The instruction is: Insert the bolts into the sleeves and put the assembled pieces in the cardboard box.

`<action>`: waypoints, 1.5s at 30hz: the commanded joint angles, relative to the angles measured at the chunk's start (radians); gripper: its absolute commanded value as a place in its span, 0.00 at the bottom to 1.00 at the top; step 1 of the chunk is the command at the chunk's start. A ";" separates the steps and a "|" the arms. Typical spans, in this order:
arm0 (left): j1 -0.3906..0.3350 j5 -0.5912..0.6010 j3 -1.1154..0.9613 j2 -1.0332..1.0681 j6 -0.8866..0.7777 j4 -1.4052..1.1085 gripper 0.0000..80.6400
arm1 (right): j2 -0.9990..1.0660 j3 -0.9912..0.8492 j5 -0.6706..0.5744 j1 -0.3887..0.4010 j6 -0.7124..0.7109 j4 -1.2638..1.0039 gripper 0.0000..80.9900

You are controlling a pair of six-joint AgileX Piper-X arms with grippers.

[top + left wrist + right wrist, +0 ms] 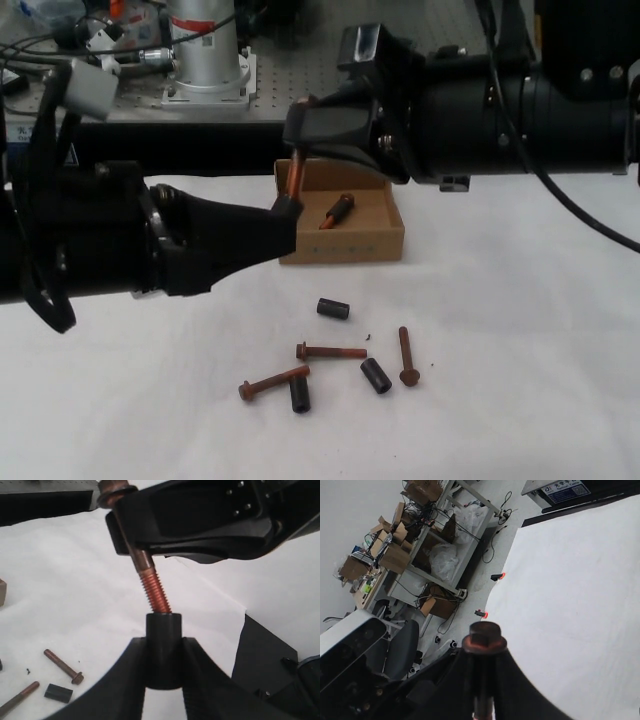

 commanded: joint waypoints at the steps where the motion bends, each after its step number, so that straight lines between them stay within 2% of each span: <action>1: 0.003 -0.088 -0.008 -0.011 -0.044 -0.086 0.01 | -0.030 -0.009 -0.054 0.017 -0.009 0.007 0.04; 16: 0.003 -0.120 -0.008 -0.011 -0.078 -0.113 0.01 | -0.038 -0.009 -0.051 0.026 -0.009 0.017 0.04; 30: 0.003 -0.103 -0.008 -0.011 -0.079 -0.166 0.01 | -0.047 -0.009 -0.051 0.039 -0.008 0.025 0.04; 34: 0.003 -0.103 -0.008 -0.011 -0.079 -0.166 0.01 | -0.055 -0.009 -0.055 0.039 -0.045 0.035 0.04; 38: 0.003 -0.103 -0.008 -0.011 -0.079 -0.171 0.01 | -0.055 -0.009 -0.120 0.039 -0.057 0.045 0.04; 45: 0.003 -0.103 -0.008 -0.011 -0.095 -0.185 0.01 | -0.055 -0.009 -0.129 0.039 -0.114 0.074 0.04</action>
